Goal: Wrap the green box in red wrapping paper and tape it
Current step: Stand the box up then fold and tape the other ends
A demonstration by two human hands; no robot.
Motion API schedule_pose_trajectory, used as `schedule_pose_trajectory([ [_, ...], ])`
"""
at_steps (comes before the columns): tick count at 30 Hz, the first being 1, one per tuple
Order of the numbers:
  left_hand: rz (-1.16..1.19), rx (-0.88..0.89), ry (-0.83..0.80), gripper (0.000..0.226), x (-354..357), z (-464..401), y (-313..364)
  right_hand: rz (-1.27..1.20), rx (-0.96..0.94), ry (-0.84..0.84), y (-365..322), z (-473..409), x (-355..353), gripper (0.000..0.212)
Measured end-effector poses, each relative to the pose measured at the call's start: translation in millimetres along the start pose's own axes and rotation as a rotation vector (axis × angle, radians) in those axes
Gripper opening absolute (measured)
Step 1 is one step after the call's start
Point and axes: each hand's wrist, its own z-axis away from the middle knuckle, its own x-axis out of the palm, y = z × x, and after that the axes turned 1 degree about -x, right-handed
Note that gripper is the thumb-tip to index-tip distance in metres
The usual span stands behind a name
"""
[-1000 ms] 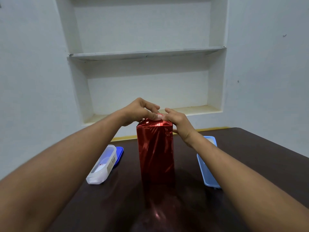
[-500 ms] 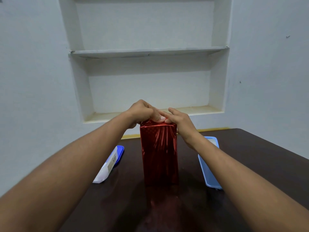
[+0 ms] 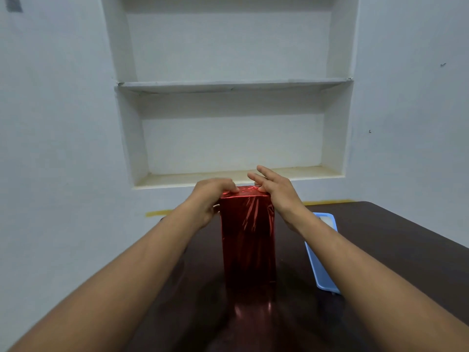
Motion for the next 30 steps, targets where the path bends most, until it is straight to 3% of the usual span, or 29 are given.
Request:
schedule_pose_trajectory([
  [5, 0.221, -0.032, 0.150, 0.019, 11, 4, -9, 0.072, 0.046, 0.059, -2, -2, 2, 0.057],
  [18, 0.217, -0.013, 0.168, 0.011, 18, 12, -16, -0.031, 0.153, 0.014, -12, -6, 0, 0.054],
  [22, 0.296, -0.050, 0.231, 0.025, 20, 13, -17, -0.026, 0.156, 0.058, -13, -3, 8, 0.057],
  [30, 0.339, -0.031, 0.188, 0.028, 18, 4, -20, 0.217, 0.023, 0.459, -16, 60, -12, 0.027],
])
